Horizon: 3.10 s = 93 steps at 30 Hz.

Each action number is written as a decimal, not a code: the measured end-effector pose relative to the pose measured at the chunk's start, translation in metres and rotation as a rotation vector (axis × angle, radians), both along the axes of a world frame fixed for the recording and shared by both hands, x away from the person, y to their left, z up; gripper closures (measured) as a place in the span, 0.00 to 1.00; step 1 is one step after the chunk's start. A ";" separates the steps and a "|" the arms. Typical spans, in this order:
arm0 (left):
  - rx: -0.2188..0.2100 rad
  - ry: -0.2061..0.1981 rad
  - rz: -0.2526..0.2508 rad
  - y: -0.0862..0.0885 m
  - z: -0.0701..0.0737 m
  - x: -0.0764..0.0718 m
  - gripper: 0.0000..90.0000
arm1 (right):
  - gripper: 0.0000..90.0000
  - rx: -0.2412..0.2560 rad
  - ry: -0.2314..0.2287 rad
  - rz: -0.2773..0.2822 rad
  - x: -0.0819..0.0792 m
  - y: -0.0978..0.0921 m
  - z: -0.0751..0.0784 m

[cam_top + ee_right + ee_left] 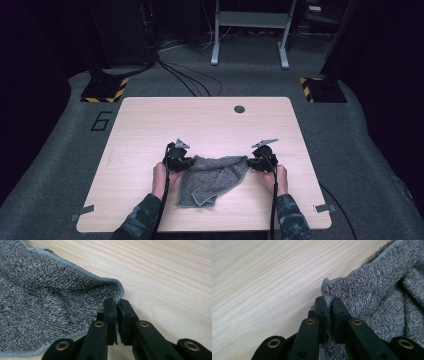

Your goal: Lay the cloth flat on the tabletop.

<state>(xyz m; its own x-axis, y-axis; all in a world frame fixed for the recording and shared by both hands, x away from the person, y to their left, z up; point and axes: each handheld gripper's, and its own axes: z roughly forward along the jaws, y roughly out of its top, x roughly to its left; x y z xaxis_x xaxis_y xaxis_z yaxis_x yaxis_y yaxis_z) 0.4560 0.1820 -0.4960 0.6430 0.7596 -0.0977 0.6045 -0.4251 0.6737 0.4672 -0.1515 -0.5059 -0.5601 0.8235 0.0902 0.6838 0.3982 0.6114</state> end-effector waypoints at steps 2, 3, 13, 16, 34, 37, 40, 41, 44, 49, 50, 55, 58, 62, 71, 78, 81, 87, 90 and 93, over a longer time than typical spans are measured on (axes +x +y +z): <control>-0.009 -0.004 0.002 0.002 0.002 -0.002 0.94 | 0.96 0.000 0.000 -0.001 -0.002 0.000 0.001; -0.011 -0.014 0.005 0.004 0.004 -0.004 0.94 | 0.97 0.007 -0.004 -0.006 -0.005 -0.001 0.004; -0.044 -0.051 0.054 0.021 0.014 -0.013 0.96 | 0.97 0.070 -0.052 -0.009 -0.016 -0.006 0.028; -0.055 -0.054 0.053 0.024 0.017 -0.015 0.96 | 0.98 0.070 -0.062 0.002 -0.020 -0.005 0.034; -0.074 -0.024 0.045 0.029 0.014 -0.016 0.97 | 0.98 0.065 -0.021 0.030 -0.029 -0.005 0.044; -0.091 -0.013 0.047 0.030 0.015 -0.008 0.97 | 0.98 0.062 -0.026 0.033 -0.023 -0.003 0.047; -0.095 -0.012 0.057 0.031 0.019 0.004 0.97 | 0.98 0.038 -0.044 0.041 -0.006 -0.002 0.054; -0.091 -0.019 0.059 0.032 0.022 0.011 0.97 | 0.98 0.038 -0.044 0.041 -0.006 -0.002 0.054; -0.078 -0.053 0.081 0.035 0.038 0.043 0.97 | 0.99 0.007 -0.059 0.036 0.020 0.000 0.064; -0.110 -0.261 0.140 0.037 0.127 0.089 0.97 | 0.99 -0.039 -0.185 -0.007 0.071 0.004 0.132; -0.102 -0.329 0.134 0.034 0.150 0.086 0.97 | 0.99 -0.036 -0.231 -0.011 0.073 0.006 0.153; -0.075 -0.435 0.076 0.036 0.163 0.059 0.97 | 0.98 -0.055 -0.362 0.049 0.047 0.011 0.205; -0.093 -0.372 0.054 0.040 0.108 0.041 0.97 | 0.98 -0.058 -0.321 0.093 0.019 0.009 0.164; -0.083 -0.281 0.022 0.042 0.058 0.024 0.96 | 0.98 -0.083 -0.222 0.131 -0.004 0.009 0.096; -0.126 -0.149 -0.039 0.050 -0.002 -0.031 0.77 | 0.89 -0.036 -0.062 0.148 -0.052 0.012 0.024; -0.147 -0.093 -0.011 0.078 0.005 -0.057 0.53 | 0.63 0.024 -0.062 0.131 -0.062 -0.008 0.033; -0.138 -0.099 0.030 0.078 0.015 -0.050 0.41 | 0.53 0.034 -0.083 0.104 -0.053 -0.009 0.041; -0.110 -0.095 0.008 0.046 0.012 -0.037 0.32 | 0.30 0.034 -0.097 0.125 -0.024 0.013 0.034; -0.085 -0.103 -0.005 0.034 0.008 -0.034 0.32 | 0.27 0.033 -0.088 0.149 -0.016 0.024 0.026; -0.014 -0.079 0.016 0.024 -0.005 -0.025 0.32 | 0.23 0.016 -0.063 0.181 0.000 0.041 0.007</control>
<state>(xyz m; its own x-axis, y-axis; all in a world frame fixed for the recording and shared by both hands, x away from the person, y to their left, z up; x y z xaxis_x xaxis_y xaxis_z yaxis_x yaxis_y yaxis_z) 0.4315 0.2056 -0.5012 0.6371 0.7686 -0.0581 0.5560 -0.4060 0.7253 0.4673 -0.1107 -0.4984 -0.7040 0.7074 0.0626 0.5622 0.5013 0.6577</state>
